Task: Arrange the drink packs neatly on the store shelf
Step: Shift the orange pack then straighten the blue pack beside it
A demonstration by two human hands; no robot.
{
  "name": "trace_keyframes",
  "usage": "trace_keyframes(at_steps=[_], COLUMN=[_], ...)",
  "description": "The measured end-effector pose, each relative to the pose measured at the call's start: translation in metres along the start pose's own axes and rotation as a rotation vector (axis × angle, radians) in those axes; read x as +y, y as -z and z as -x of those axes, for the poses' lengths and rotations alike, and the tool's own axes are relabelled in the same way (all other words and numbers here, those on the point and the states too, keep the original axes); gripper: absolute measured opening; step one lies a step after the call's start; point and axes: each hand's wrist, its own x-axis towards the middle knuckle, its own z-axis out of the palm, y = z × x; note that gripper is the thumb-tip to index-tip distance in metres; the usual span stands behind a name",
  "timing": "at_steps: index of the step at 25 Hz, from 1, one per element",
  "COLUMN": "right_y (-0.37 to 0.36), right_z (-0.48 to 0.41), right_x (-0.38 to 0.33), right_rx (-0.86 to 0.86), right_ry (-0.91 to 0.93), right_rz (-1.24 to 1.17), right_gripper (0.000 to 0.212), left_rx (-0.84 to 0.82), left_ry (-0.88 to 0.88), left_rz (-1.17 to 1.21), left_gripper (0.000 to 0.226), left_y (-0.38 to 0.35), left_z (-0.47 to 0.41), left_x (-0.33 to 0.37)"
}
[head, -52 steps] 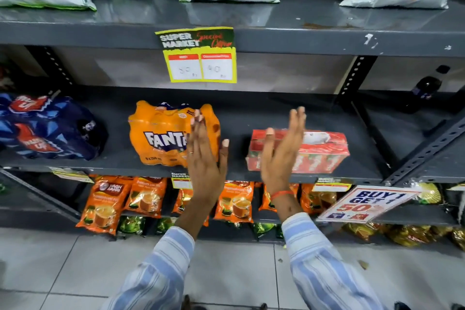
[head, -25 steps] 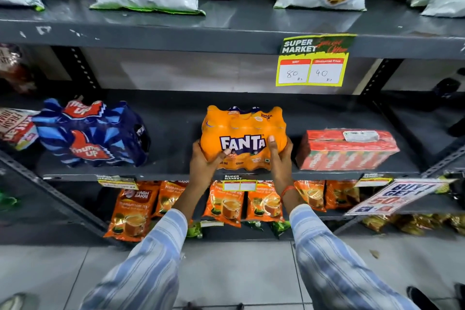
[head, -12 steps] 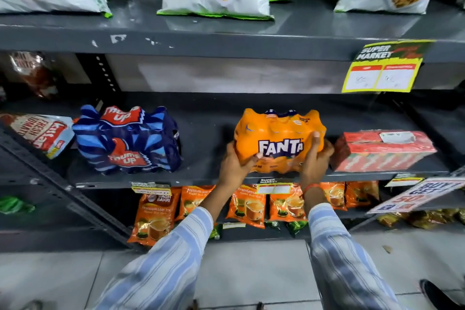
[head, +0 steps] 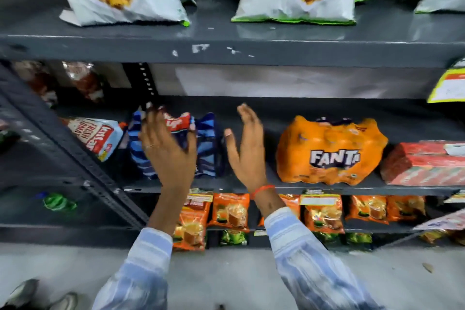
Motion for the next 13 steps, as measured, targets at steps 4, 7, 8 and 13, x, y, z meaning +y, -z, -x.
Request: trace_keyframes(at_steps=[4,7,8,13], right_y=[-0.047,-0.052,-0.051,-0.032], right_z=[0.014,0.017,0.017,0.021], right_x=[-0.002,-0.001,0.000,0.016], right_rx=[-0.339,-0.323,-0.324,-0.307], right_ry=[-0.289,-0.329,-0.334,-0.335], right_rz=[-0.180,-0.189,-0.174,-0.148], right_gripper=[0.072,0.073,0.072,0.069], left_rx=[-0.224,-0.341,-0.339,-0.339], left_ry=[0.401,0.547,0.548,0.525], left_rz=[0.057,0.263,0.260,0.334], left_gripper=[0.094,0.089,0.088,0.088], left_y=[0.017,0.014,0.013,0.005], left_z=[-0.021,-0.028,-0.028,-0.010], left_x=[-0.078,-0.098,-0.099,-0.081])
